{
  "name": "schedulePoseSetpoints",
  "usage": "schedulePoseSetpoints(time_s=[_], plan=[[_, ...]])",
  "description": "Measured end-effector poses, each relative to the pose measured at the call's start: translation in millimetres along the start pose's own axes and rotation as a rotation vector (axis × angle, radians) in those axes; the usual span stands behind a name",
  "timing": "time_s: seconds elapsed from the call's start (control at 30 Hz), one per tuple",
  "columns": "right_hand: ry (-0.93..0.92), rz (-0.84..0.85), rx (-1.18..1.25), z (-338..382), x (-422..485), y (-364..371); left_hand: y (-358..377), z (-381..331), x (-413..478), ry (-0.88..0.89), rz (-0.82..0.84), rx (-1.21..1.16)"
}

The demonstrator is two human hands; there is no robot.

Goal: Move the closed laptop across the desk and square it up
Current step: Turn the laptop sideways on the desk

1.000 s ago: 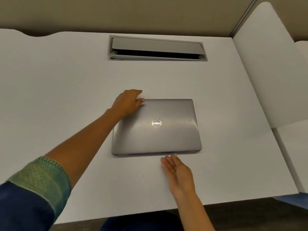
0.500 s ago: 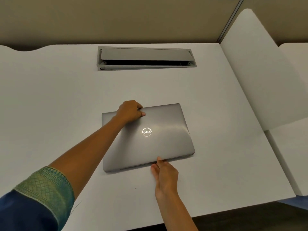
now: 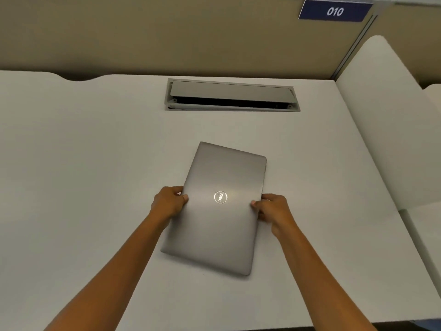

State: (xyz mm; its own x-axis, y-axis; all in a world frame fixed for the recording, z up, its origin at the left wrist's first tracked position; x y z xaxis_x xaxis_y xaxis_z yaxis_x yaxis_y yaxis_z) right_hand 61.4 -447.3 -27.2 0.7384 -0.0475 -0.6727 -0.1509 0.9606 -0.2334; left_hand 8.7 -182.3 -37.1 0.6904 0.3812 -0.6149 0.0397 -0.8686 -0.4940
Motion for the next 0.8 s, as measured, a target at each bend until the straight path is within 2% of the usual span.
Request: schedulePoseSetpoints(time_s=[0.17, 0.3, 0.37, 0.43, 0.5, 0.57, 0.63, 0.7, 0.8], plan=[[-0.036, -0.009, -0.204, 15, 16, -2, 14, 19, -14, -0.029, 0.022, -0.163], [-0.053, -0.027, -0.289, 17, 17, -4, 19, 17, -20, -0.014, 0.007, -0.141], [-0.039, -0.011, -0.263, 15, 12, -5, 16, 14, -21, -0.006, 0.022, -0.073], [-0.086, -0.063, -0.233, 14, -3, -6, 11, 5, -19, 0.040, 0.019, 0.060], [-0.202, -0.187, -0.134, 6, -34, -5, 3, -16, -15, 0.115, -0.073, 0.243], [-0.255, -0.265, 0.074, -14, -76, 2, 0, -45, -6, 0.233, -0.177, 0.366], [-0.138, -0.227, 0.320, -45, -113, 16, 4, -76, 4, 0.420, -0.202, 0.445], [0.098, -0.155, 0.557, -77, -133, 37, 12, -102, 17, 0.571, -0.157, 0.554], [0.444, -0.040, 0.772, -109, -146, 69, 27, -126, 45, 0.662, -0.047, 0.748]])
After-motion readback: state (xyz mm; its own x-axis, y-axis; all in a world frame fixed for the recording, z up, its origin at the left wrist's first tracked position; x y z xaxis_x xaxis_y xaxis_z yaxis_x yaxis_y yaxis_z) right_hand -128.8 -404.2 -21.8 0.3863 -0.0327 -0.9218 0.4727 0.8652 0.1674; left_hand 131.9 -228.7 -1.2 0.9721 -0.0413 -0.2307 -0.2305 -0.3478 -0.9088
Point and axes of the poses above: each hand's wrist, its own x-axis towards the middle knuckle, its own y-axis out of the palm, z = x × y, the point moved 3 cm from there along x, towards the middle knuckle, and after that the axes turned 3 degrees about z, right-handed, at the moved point
